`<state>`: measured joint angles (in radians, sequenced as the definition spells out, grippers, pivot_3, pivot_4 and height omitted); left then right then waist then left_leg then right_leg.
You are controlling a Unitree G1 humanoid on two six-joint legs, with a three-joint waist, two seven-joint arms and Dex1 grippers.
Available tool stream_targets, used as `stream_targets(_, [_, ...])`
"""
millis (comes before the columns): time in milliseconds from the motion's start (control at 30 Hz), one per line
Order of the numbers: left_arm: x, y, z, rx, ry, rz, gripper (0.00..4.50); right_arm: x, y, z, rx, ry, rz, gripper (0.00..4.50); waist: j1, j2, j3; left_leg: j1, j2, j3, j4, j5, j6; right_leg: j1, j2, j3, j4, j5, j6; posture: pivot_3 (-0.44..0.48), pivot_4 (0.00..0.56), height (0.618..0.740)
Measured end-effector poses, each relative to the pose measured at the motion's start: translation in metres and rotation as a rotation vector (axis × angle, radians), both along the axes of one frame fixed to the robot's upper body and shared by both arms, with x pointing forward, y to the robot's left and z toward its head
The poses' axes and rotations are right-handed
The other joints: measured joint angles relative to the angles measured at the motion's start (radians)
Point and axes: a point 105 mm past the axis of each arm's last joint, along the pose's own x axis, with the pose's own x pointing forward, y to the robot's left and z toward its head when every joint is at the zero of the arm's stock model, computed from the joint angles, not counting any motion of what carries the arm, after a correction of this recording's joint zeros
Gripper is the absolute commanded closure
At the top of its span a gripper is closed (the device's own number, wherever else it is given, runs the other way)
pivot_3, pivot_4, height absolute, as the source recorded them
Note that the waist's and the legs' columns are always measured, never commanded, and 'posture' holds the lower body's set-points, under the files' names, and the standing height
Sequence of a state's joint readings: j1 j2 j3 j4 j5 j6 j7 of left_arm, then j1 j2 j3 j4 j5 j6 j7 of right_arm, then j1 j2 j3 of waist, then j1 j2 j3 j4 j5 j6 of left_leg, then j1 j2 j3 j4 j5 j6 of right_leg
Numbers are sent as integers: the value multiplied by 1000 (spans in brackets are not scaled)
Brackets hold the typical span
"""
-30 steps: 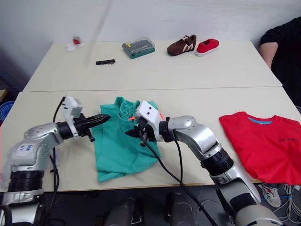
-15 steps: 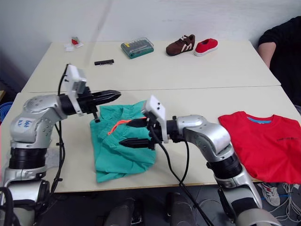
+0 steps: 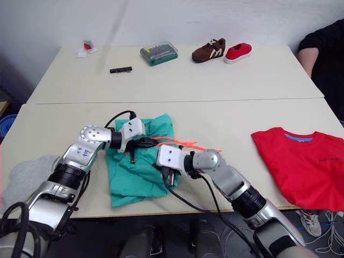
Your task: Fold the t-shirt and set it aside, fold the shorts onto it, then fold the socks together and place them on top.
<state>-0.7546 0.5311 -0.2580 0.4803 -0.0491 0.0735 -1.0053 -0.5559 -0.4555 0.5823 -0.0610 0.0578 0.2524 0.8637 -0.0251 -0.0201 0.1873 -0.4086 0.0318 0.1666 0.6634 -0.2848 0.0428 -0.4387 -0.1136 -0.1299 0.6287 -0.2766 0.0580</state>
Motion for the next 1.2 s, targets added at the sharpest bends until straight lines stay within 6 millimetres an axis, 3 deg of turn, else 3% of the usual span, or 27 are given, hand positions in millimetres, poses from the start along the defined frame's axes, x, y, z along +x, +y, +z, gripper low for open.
stream_targets(267, [7,3,-1,-31,-7,29,4500,-33,-42,-8,-53,146,62,4472,1,0,0,3,0,-5,0,-1,1,7,-1,-3,-2,1,1,0,150,740])
stream_targets(333, [7,6,4,-61,-7,42,4500,-30,-44,-2,-1,204,35,4472,-4,0,0,3,1,-5,0,-1,1,6,-1,-3,-1,1,1,0,150,740])
stream_targets(500, [-18,8,19,-150,15,-23,4500,20,-31,60,230,152,-84,4472,-9,0,0,4,2,-6,0,1,-2,5,0,-3,1,0,-2,0,150,740])
stream_targets(567, [-25,20,16,-142,31,10,4500,48,-25,78,305,132,-169,4472,-9,0,0,5,2,-6,0,1,-3,6,0,-4,2,0,-2,0,150,740])
stream_targets(733, [-36,35,-8,-124,81,90,4500,89,-11,61,270,137,-303,4472,-3,1,1,3,1,-6,0,1,-2,6,-1,-4,1,0,-2,0,150,740])
stream_targets(833, [-35,34,-7,-123,65,106,4500,104,-3,46,201,102,-346,4472,-4,1,1,3,0,-5,0,1,-2,6,-1,-3,2,0,-1,0,150,740])
stream_targets(933, [-35,28,-9,-128,60,109,4500,128,-12,40,170,13,-485,4472,-6,1,1,3,0,-5,0,1,-2,6,-1,-3,5,0,-1,0,150,740])
stream_targets(1067, [-34,29,-11,-123,56,119,4500,147,-35,64,336,32,-616,4472,-9,1,1,3,1,-5,-1,1,-3,5,-1,-3,6,0,-1,0,150,740])
stream_targets(1133, [-35,30,-11,-123,52,120,4500,143,-44,84,416,76,-587,4472,-9,1,1,3,1,-5,-1,1,-3,5,-1,-3,6,0,-2,0,150,740])
stream_targets(1200, [-35,30,-12,-127,52,120,4500,126,-55,99,470,162,-526,4472,-6,1,1,4,1,-7,-1,1,-2,6,-1,-3,6,0,-2,0,150,740])
